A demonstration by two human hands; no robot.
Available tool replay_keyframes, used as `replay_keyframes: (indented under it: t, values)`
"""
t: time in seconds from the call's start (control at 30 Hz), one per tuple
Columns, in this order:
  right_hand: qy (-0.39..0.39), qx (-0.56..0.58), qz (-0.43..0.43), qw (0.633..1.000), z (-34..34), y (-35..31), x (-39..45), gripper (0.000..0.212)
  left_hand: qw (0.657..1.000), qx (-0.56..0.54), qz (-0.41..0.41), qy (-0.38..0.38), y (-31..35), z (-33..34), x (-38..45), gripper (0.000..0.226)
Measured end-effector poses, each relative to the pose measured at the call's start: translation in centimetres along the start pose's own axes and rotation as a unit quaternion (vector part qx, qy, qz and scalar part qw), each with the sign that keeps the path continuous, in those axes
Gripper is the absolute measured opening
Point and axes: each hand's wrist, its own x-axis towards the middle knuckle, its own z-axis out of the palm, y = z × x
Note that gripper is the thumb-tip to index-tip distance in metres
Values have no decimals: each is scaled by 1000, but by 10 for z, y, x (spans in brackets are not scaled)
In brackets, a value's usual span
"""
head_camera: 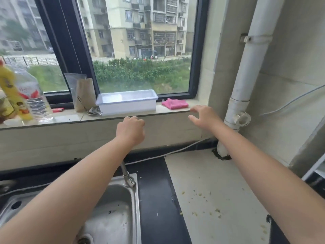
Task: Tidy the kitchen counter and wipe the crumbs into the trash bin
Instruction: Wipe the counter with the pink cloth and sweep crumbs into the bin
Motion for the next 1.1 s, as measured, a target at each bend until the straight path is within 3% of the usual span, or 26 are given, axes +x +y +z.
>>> replay_keyframes:
  t: [0.43,0.6,0.77,1.1]
  values:
    - [3,54,57,997,91,32,150,38,998,-27,-44,-46,-2,64,114,38]
    - [-30,-51,38,998,122,56,193,41,998,21,-48,-45,4,85,151,53]
    - [-57,-68,46,995,123,67,215,44,994,38,-66,-81,2,93,165,54]
    - [46,-79,53,994,126,75,222,32,995,24,-52,-78,-3,103,165,49]
